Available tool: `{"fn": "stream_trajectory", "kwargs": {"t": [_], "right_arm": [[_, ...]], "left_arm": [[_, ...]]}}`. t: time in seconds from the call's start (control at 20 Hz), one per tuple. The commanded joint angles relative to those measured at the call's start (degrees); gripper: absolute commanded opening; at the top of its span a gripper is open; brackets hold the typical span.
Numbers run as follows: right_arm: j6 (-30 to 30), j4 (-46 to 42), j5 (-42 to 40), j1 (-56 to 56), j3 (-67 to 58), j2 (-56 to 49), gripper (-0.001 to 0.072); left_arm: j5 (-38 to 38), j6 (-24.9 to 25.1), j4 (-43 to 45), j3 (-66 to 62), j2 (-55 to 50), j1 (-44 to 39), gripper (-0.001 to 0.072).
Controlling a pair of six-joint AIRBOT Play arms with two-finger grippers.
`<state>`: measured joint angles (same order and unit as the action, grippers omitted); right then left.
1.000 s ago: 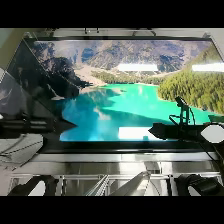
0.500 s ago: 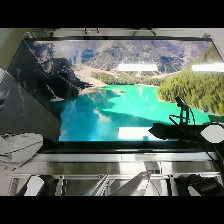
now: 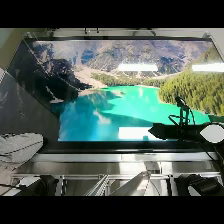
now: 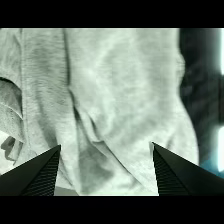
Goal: Fold the shirts.
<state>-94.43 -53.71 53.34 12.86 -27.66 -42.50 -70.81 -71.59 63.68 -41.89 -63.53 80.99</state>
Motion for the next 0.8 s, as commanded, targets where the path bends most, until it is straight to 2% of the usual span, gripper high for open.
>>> {"fn": "stream_trajectory", "kwargs": {"t": [0.0,0.1,0.15,0.25,0.3,0.5,0.6,0.65,0.75], "right_arm": [[-0.02,0.02,0.02,0.02,0.04,-0.02,0.0016],[0.0,0.0,0.02,0.02,0.04,-0.04,0.0015],[0.0,0.02,0.02,0.02,0.04,-0.04,0.0016],[0.0,0.0,0.02,0.02,0.04,-0.02,0.0016],[0.0,0.0,0.02,0.02,0.04,-0.04,0.0016],[0.0,0.0,0.0,0.02,0.04,-0.02,0.0016],[0.0,0.0,0.02,0.02,0.04,-0.04,0.0015],[0.0,0.02,0.02,0.02,0.04,-0.04,0.0016],[0.0,0.0,0.0,0.02,0.04,-0.04,0.0016]], "left_arm": [[4.02,0.61,1.14,1.36,-8.24,-3.08,0.061],[6.51,0.61,0.98,1.22,-12.44,-7.34,0.0609],[7.04,0.57,0.5,0.81,-14.32,-9.68,0.0561],[4.48,1.33,-3.48,-2.21,-16.52,-14.08,0.0084],[1.57,2.54,-6.95,-4.81,-16.76,-16.68,0.0011],[-8.98,2.56,-25.27,-15.87,-13.38,-29.4,0.0013],[-13.25,2.6,-35.54,-20.59,-10.49,-40.22,0.0019],[-14.8,2.62,-38.8,-22.95,-9.25,-46.82,0.002],[-15.06,2.69,-38.8,-27.36,-8.2,-60.39,0.0021]]}}
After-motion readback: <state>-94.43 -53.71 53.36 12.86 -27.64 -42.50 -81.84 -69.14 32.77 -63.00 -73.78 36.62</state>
